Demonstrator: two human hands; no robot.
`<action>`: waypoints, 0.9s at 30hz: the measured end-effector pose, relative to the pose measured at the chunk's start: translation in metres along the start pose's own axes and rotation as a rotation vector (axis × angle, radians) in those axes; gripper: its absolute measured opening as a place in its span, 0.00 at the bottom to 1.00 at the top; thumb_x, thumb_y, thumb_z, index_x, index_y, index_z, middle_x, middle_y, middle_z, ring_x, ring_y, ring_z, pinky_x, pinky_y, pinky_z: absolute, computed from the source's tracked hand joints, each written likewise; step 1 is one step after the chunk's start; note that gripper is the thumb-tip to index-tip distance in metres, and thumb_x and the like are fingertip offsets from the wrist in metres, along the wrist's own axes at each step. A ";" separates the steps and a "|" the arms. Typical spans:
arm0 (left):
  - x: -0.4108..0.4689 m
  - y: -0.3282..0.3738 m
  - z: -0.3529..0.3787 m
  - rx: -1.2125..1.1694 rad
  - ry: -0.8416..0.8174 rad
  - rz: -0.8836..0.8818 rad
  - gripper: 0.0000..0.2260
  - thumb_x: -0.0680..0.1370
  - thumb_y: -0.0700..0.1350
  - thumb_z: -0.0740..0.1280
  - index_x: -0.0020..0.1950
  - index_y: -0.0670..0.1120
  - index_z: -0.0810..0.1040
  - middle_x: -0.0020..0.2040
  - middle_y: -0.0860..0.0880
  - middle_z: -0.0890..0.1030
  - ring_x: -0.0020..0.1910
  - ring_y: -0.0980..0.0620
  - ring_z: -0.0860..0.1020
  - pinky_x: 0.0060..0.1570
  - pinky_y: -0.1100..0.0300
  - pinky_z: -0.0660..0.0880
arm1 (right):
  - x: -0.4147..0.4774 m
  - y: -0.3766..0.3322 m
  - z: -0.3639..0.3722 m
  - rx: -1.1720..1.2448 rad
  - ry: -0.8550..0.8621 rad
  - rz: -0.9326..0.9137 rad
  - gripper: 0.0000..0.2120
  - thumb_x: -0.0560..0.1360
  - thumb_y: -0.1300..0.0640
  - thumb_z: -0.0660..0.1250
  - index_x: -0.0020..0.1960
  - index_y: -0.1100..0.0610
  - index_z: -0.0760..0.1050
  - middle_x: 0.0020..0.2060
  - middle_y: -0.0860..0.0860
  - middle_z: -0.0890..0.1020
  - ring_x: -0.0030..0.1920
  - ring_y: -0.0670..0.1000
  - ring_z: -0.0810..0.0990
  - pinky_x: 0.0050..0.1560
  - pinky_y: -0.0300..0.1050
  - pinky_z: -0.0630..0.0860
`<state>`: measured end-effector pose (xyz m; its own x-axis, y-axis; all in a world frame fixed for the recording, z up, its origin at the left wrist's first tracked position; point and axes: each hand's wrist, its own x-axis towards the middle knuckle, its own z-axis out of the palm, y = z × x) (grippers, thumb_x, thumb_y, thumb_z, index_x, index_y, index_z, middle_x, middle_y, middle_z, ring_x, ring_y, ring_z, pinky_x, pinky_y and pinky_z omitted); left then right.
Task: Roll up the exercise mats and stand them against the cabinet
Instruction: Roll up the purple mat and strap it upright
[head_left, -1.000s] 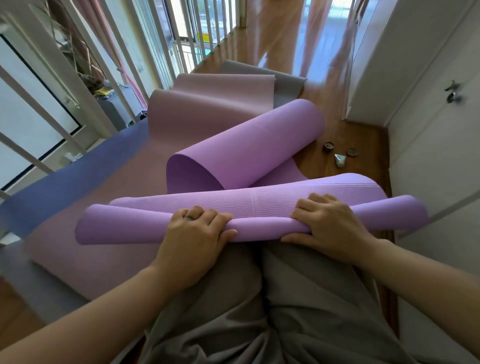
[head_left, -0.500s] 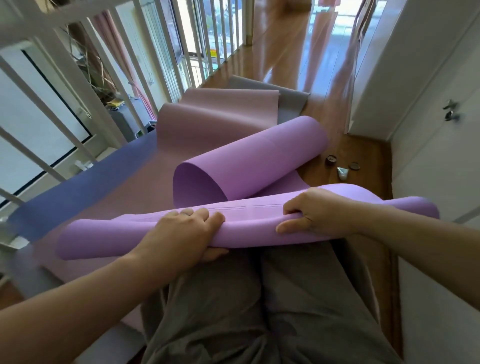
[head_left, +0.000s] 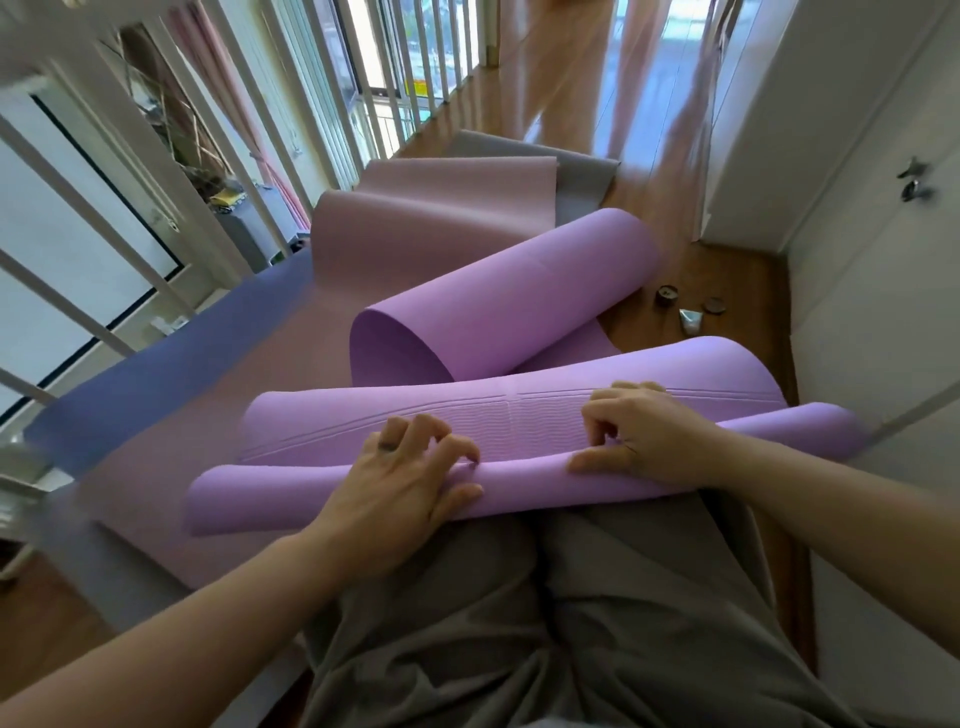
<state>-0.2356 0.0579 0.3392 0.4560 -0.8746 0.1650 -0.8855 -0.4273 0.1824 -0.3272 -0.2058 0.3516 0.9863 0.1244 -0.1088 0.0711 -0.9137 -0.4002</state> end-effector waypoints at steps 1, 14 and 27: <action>0.002 0.001 0.001 0.013 0.046 0.043 0.12 0.80 0.60 0.52 0.56 0.56 0.69 0.54 0.51 0.72 0.50 0.50 0.68 0.45 0.50 0.76 | 0.002 0.001 -0.001 -0.004 -0.009 0.007 0.21 0.66 0.26 0.56 0.34 0.44 0.65 0.36 0.40 0.70 0.42 0.45 0.68 0.45 0.40 0.60; 0.005 0.005 0.004 0.053 -0.082 -0.014 0.16 0.77 0.55 0.57 0.62 0.51 0.68 0.52 0.50 0.80 0.47 0.46 0.79 0.42 0.50 0.78 | 0.008 -0.007 0.000 -0.085 0.205 -0.088 0.16 0.74 0.38 0.61 0.44 0.51 0.72 0.40 0.45 0.75 0.40 0.46 0.70 0.39 0.42 0.70; 0.026 -0.001 -0.007 0.107 -0.287 -0.007 0.27 0.74 0.62 0.54 0.67 0.49 0.71 0.57 0.49 0.78 0.53 0.47 0.78 0.54 0.52 0.76 | 0.012 -0.013 0.001 -0.234 -0.037 0.046 0.27 0.67 0.31 0.67 0.53 0.50 0.69 0.47 0.45 0.73 0.45 0.46 0.68 0.45 0.42 0.67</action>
<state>-0.2226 0.0368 0.3498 0.4316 -0.8941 -0.1195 -0.8938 -0.4418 0.0772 -0.3164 -0.1925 0.3546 0.9835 0.0904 -0.1566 0.0628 -0.9829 -0.1729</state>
